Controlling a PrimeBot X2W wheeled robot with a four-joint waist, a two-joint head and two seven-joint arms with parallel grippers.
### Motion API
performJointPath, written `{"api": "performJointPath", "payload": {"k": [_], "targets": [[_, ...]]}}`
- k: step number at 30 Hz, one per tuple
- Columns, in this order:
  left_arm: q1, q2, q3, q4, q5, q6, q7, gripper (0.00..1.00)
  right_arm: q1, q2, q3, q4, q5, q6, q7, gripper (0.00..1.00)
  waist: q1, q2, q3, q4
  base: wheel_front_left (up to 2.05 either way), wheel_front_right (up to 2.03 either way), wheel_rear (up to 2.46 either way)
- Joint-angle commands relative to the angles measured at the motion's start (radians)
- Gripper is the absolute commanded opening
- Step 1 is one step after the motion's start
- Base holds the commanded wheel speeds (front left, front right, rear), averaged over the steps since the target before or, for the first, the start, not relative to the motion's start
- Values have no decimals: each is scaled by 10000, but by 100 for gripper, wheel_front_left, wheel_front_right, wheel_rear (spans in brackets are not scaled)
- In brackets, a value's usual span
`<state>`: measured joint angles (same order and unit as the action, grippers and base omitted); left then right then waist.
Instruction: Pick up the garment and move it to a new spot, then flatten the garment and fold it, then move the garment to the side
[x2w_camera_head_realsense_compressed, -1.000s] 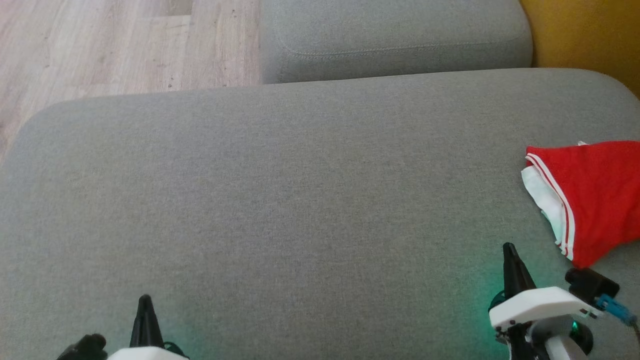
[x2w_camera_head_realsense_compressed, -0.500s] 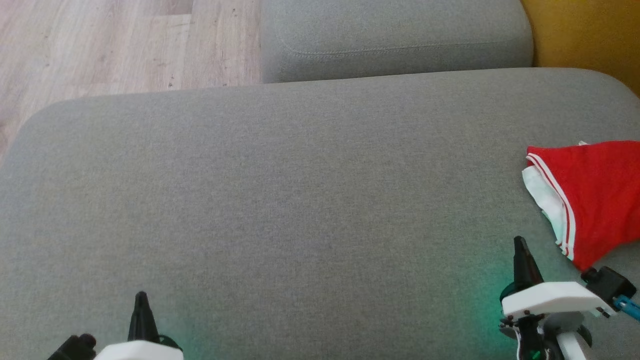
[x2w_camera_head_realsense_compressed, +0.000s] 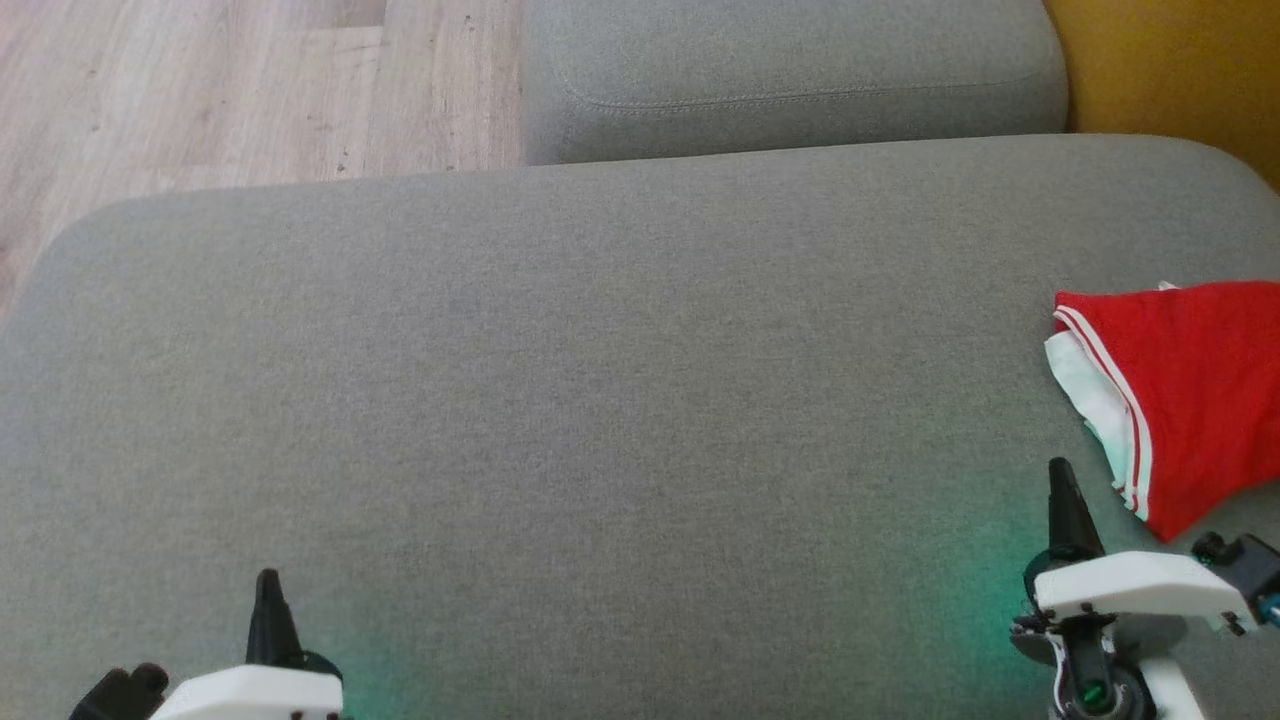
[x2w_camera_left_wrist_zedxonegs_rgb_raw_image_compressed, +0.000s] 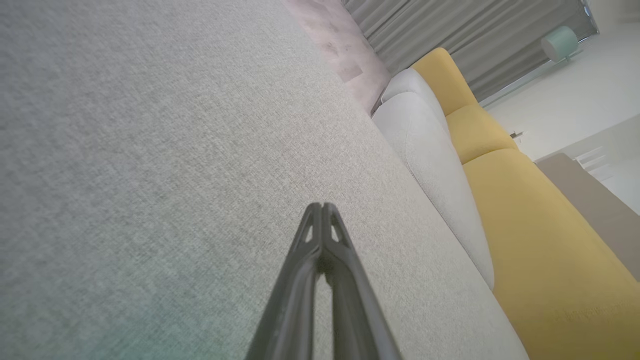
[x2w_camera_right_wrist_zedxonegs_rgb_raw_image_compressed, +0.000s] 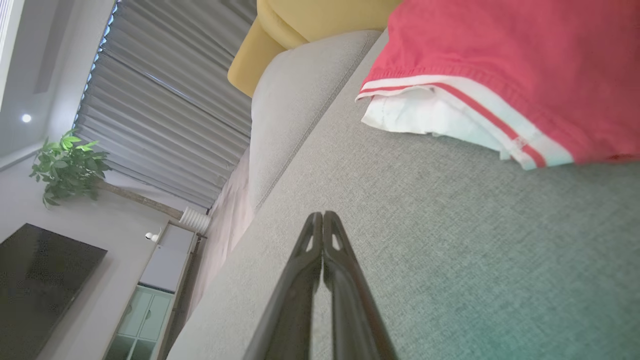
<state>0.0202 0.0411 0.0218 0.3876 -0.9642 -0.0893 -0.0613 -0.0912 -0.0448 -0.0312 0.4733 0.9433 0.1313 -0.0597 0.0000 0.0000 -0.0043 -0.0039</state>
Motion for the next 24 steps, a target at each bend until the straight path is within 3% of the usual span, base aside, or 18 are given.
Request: {"api": "performJointPath", "payload": {"k": [1,24], "targets": [[-603,53,261,-380,-367,-72,119,0,-300,-37,43,-461,402,-3,147,0,0,0,3,2,0,0,0],[-875,68,523,-796,-2797,-209,768,0,-247,-44,-305,-1190,2900,-4,780,0,0,0,31,17,0,0,0]]}}
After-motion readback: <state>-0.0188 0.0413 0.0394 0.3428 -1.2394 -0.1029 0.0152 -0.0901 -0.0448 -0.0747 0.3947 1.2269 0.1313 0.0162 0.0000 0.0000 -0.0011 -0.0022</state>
